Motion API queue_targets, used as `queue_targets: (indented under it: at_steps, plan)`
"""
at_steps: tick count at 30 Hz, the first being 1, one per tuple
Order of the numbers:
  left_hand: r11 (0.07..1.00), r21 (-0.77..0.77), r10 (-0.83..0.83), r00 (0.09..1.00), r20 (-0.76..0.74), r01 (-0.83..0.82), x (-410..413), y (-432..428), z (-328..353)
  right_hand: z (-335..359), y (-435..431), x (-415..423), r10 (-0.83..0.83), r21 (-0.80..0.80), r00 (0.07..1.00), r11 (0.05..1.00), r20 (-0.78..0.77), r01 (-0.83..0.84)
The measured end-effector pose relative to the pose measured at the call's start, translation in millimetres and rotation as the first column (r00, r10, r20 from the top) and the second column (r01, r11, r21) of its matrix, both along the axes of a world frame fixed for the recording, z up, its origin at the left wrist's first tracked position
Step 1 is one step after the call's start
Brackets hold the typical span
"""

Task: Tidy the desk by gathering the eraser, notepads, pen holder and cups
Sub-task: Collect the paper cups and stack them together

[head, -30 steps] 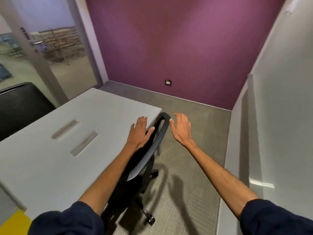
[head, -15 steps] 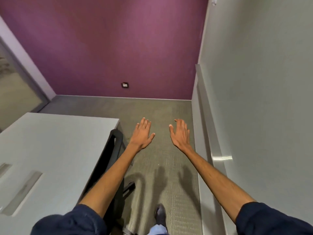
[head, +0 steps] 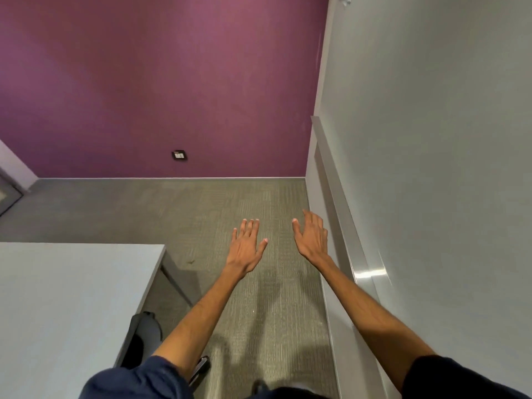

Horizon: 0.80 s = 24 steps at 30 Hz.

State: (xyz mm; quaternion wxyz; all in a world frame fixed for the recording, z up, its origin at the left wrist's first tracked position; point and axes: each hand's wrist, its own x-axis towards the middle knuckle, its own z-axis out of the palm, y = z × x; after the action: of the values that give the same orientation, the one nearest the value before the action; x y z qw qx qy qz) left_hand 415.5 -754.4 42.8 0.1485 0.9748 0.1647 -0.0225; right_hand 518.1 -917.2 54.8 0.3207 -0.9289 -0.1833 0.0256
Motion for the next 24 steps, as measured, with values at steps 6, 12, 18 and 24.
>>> queue_targets:
  at_steps: [6,12,18,24]
  plan:
    - [0.998,-0.03,0.049,0.999,0.02,-0.048,58.8,30.3,-15.3,-15.8,31.3,63.5,0.015,-0.055,0.998,0.998,-0.053,-0.018]
    - [0.989,-0.078,0.126,0.991,-0.04,-0.129,133.9,70.8,-37.7,-34.5,72.7,146.2,0.08,-0.082,0.993,0.993,-0.089,-0.087]
    - [0.964,-0.142,0.233,0.971,0.053,-0.224,228.8,101.1,-28.5,-28.2,105.7,248.6,0.166,-0.115,0.986,0.979,-0.023,-0.168]
    - [0.951,-0.155,0.285,0.954,0.093,-0.268,278.6,134.6,-34.1,-28.1,160.5,310.1,0.247,-0.125,0.969,0.961,0.004,-0.245]
